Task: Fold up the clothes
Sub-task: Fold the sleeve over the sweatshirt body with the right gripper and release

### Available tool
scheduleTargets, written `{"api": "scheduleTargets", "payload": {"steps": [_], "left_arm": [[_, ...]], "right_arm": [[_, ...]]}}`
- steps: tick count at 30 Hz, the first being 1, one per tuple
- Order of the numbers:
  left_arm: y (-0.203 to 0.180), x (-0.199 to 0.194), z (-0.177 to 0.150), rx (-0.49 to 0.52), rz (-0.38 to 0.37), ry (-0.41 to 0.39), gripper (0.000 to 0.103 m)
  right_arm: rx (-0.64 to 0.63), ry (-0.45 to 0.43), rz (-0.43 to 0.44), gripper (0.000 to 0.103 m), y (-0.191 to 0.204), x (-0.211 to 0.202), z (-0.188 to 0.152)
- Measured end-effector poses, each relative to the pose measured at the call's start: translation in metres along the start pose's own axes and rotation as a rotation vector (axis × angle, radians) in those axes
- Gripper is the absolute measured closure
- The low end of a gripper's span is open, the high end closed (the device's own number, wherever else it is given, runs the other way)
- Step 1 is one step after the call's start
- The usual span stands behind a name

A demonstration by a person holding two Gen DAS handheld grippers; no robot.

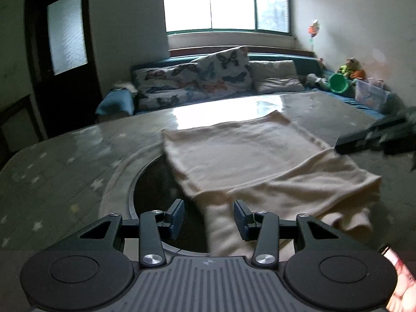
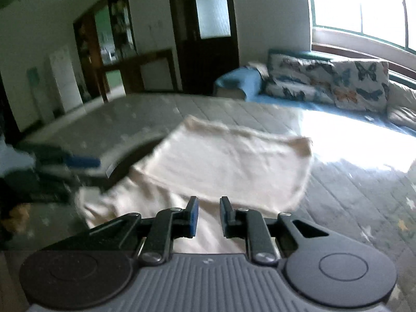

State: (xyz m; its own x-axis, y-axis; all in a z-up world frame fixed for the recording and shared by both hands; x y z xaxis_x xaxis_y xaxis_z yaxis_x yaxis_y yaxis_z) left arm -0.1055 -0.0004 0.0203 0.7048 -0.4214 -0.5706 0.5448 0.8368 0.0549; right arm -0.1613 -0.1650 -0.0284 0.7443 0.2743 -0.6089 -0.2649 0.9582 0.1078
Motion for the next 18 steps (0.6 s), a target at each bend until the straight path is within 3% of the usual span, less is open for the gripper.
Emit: {"api": "scheduleTargets", "payload": {"steps": [6, 12, 18], "left_arm": [[-0.035, 0.027, 0.008, 0.063, -0.085, 0.023, 0.058], [-0.032, 0.053, -0.006, 0.089, -0.066, 0.106, 0.058], [-0.031, 0.049, -0.004, 0.075, -0.073, 0.088, 0.060]], "right_arm": [[-0.045, 0.030, -0.054, 0.086, -0.012, 0.012, -0.019], [-0.038, 0.057, -0.067, 0.086, -0.029, 0.016, -0.029], [-0.049, 0.011, -0.059, 0.086, -0.028, 0.020, -0.007]]}}
Point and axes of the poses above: each gripper's, at about its wrist camera, not at the fingertips, and x roughly the way its jaws point, y to its left, z to its top, the point moved 8 cm from there along x, roughly the way its jaws point
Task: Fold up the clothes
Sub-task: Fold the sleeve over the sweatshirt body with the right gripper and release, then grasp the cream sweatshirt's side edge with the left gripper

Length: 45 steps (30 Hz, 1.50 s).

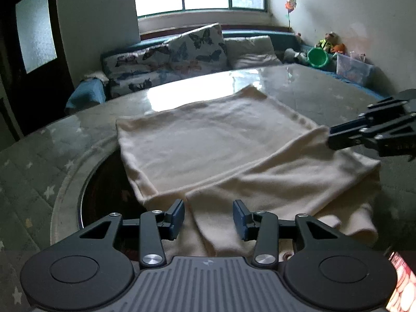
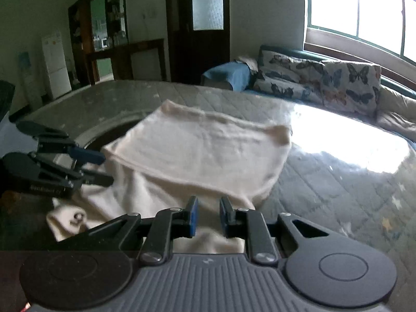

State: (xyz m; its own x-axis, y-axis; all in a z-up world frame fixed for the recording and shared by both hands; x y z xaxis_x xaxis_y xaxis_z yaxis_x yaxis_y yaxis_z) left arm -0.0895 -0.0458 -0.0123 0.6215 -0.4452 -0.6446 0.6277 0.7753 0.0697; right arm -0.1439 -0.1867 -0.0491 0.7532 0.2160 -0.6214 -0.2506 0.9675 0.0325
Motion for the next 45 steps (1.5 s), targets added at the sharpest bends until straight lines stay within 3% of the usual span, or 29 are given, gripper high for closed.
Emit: {"api": "scheduleTargets", "payload": {"steps": [5, 13, 17, 26, 36, 45], "left_arm": [[-0.005, 0.010, -0.002, 0.048, 0.020, 0.025, 0.059], [-0.010, -0.005, 0.004, 0.062, -0.003, -0.012, 0.058], [-0.015, -0.001, -0.006, 0.098, 0.006, 0.017, 0.058], [-0.008, -0.027, -0.014, 0.134, 0.024, -0.011, 0.058], [-0.016, -0.070, -0.049, 0.361, -0.001, -0.023, 0.058], [-0.036, -0.062, -0.063, 0.481, -0.031, -0.020, 0.058]], "right_arm": [[-0.009, 0.045, -0.008, 0.086, -0.003, 0.021, -0.006], [-0.093, 0.026, 0.043, 0.077, 0.021, 0.001, -0.009], [-0.155, 0.052, 0.031, 0.077, 0.030, 0.003, -0.025], [-0.233, 0.051, 0.022, 0.073, 0.040, -0.008, -0.032], [-0.329, 0.064, 0.026, 0.062, 0.041, -0.042, -0.039], [-0.468, 0.096, 0.025, 0.050, 0.050, -0.048, -0.060]]}}
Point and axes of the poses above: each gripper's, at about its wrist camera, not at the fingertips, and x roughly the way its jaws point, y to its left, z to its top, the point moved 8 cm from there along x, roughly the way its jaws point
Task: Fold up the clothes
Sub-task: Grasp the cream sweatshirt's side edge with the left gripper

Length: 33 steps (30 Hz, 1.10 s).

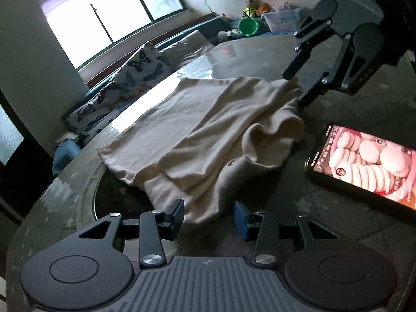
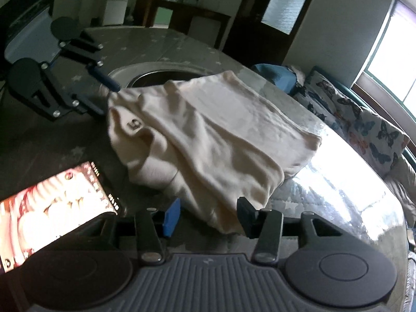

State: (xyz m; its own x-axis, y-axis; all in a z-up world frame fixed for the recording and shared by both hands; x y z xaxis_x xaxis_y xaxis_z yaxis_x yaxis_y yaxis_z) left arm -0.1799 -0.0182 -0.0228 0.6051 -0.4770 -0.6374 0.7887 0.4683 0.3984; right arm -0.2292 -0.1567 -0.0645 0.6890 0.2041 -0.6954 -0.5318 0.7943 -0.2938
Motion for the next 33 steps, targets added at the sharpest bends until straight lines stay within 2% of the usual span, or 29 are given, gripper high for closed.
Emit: {"api": "scheduleTargets", "payload": {"steps": [8, 10, 12, 15, 23, 33], "left_arm": [[-0.005, 0.007, 0.007, 0.034, -0.004, -0.025, 0.060], [-0.007, 0.008, 0.008, 0.035, -0.007, -0.029, 0.067], [-0.008, 0.010, 0.009, 0.034, -0.008, -0.032, 0.084], [-0.005, 0.010, 0.012, 0.000, 0.002, -0.045, 0.090], [0.015, 0.009, 0.030, -0.084, 0.016, -0.085, 0.092], [0.043, 0.023, 0.043, -0.204, 0.000, -0.065, 0.092]], "right_arm": [[-0.097, -0.002, -0.006, 0.046, 0.010, 0.002, -0.005], [-0.105, -0.004, -0.008, 0.046, 0.010, 0.001, -0.005], [-0.112, -0.006, -0.008, 0.045, 0.010, 0.001, -0.006], [-0.122, -0.008, -0.010, 0.044, 0.010, -0.001, -0.006], [-0.139, -0.015, -0.008, 0.042, 0.010, -0.001, -0.006], [-0.133, -0.034, 0.014, 0.042, 0.011, 0.003, -0.001]]}}
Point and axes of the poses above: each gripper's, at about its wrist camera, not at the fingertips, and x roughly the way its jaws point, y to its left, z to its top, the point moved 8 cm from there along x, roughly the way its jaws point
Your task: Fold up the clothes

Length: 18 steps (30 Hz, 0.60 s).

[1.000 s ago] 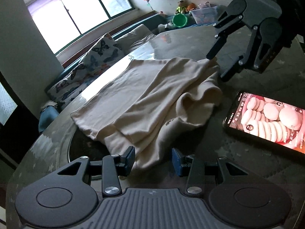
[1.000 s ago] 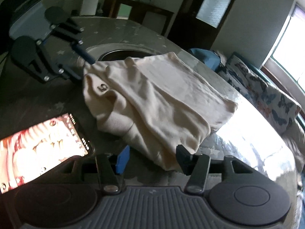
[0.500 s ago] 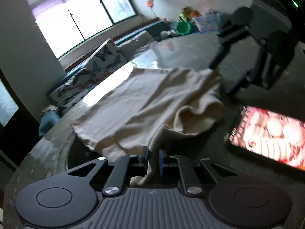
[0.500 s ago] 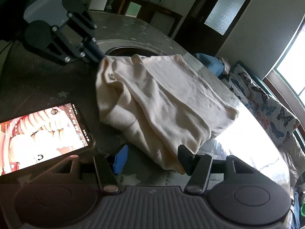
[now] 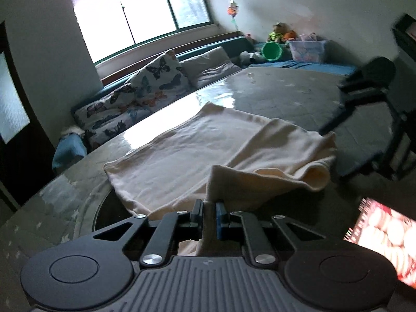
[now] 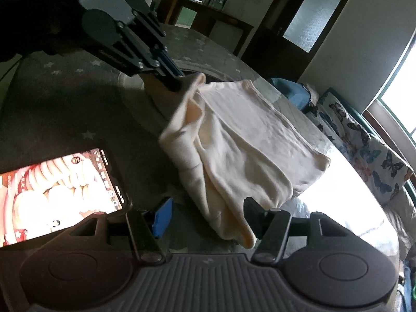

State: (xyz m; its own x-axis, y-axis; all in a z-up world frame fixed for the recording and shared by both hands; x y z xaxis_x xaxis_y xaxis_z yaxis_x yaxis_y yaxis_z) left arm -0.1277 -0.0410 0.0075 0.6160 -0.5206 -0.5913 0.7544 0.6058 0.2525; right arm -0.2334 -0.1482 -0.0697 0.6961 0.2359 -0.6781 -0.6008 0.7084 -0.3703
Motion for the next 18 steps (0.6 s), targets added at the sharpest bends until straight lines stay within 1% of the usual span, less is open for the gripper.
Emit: {"api": "scheduleTargets", "payload": {"steps": [4, 9, 12, 18], "left_arm": [[0.007, 0.009, 0.003, -0.042, -0.011, 0.012, 0.092], [0.008, 0.015, 0.004, -0.044, -0.019, 0.017, 0.092], [0.009, 0.017, 0.004, -0.044, -0.020, 0.020, 0.092], [0.011, 0.019, 0.003, -0.054, -0.024, 0.019, 0.092]], "right_arm": [[0.014, -0.005, 0.008, 0.042, -0.001, 0.002, 0.001], [0.041, -0.014, 0.025, 0.042, -0.003, 0.006, 0.005], [0.066, -0.022, 0.052, 0.042, -0.004, 0.009, 0.008], [0.083, -0.029, 0.064, 0.042, -0.008, 0.003, 0.008]]}}
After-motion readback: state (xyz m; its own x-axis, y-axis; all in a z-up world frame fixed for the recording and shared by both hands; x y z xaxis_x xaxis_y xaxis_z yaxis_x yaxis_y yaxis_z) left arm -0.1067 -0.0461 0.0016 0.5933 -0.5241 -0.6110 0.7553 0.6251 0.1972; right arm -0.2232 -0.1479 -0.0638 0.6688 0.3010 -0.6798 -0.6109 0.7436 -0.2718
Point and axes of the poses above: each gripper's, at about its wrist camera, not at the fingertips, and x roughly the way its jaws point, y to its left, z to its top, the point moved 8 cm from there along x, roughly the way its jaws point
